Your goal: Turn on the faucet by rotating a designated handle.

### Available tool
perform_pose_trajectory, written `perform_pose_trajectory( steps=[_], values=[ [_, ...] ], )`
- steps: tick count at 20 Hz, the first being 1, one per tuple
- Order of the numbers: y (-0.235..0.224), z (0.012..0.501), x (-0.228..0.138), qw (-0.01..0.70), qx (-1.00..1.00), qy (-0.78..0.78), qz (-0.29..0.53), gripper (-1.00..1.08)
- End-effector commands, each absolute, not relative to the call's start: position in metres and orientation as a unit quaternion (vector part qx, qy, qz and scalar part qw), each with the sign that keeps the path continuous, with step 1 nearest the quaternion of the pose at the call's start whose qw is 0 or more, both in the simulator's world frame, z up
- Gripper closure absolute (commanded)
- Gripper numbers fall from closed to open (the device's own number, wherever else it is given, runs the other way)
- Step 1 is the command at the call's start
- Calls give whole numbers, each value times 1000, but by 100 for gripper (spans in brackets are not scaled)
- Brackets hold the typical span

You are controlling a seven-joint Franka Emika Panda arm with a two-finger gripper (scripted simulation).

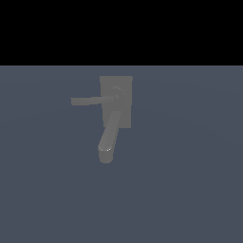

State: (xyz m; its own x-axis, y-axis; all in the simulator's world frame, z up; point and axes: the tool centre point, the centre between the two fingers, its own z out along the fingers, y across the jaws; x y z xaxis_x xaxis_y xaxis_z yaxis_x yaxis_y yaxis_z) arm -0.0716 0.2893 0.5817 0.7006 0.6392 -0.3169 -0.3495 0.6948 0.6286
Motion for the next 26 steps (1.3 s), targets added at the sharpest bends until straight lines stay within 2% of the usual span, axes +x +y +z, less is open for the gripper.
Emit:
perform_pose_trajectory(
  steps=[1, 8, 14, 20, 26],
  values=[
    [299, 547, -52, 884, 237, 308, 262, 108],
    [306, 436, -4, 870, 153, 424, 198, 108],
    [285, 330, 27, 836, 95, 525, 132, 108],
    [246, 227, 41, 785, 54, 614, 64, 108],
    [210, 157, 41, 740, 32, 672, 14, 108]
  ],
)
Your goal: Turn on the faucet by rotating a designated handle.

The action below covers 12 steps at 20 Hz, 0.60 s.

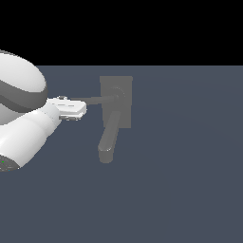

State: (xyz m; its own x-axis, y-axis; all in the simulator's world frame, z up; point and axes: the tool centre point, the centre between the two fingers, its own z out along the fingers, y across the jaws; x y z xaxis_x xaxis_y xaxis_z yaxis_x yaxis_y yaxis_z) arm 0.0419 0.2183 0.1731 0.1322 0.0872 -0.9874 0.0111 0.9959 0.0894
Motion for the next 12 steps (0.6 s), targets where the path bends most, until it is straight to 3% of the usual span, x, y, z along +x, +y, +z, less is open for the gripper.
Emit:
perform_pose_trajectory(
  steps=[1, 12],
  values=[
    [205, 149, 40, 734, 30, 678, 8, 108],
    [183, 111, 35, 706, 20, 708, -18, 108]
  ],
)
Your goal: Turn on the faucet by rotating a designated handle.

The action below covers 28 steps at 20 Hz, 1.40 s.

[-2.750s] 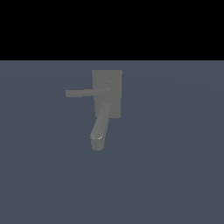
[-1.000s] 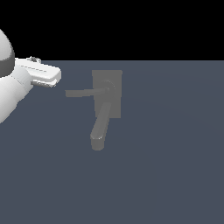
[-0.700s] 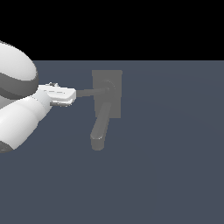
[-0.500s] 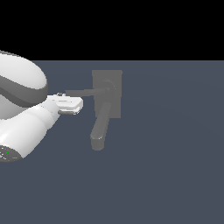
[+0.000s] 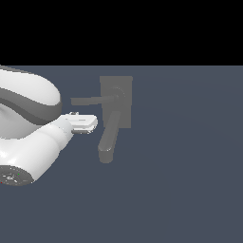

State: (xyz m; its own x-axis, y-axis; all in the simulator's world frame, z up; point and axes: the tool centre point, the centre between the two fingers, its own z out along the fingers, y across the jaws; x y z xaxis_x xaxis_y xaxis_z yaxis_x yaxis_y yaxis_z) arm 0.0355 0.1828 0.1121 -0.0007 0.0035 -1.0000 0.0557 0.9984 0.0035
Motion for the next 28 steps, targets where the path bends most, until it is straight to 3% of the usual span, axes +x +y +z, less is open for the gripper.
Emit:
perform_pose_trajectory(
  steps=[1, 16, 28],
  values=[
    [183, 111, 35, 706, 21, 708, -19, 108],
    [157, 115, 46, 706, 28, 707, -39, 108],
    [164, 170, 47, 706, 28, 707, -39, 108]
  ],
)
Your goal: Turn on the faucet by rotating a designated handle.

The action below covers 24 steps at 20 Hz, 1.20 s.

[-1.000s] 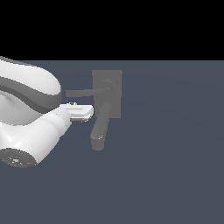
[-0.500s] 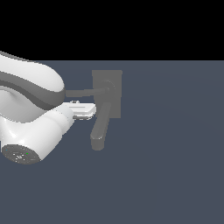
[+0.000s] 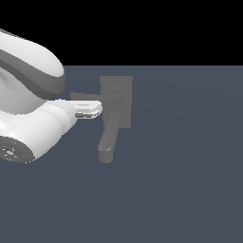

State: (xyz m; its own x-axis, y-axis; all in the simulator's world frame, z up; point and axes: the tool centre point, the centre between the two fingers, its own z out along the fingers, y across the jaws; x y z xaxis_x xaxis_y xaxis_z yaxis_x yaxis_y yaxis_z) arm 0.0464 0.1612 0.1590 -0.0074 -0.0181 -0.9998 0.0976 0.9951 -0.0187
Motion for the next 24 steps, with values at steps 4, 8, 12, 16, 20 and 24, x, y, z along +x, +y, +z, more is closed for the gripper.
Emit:
perform_pose_trajectory(
  steps=[4, 8, 12, 16, 20, 24],
  values=[
    [162, 169, 46, 703, 29, 710, -41, 108],
    [158, 184, 46, 703, 29, 709, -41, 108],
    [154, 199, 46, 704, 28, 708, -40, 108],
    [150, 214, 45, 705, 28, 708, -40, 108],
    [146, 230, 45, 705, 28, 707, -40, 108],
    [143, 242, 45, 706, 28, 707, -39, 108]
  ],
)
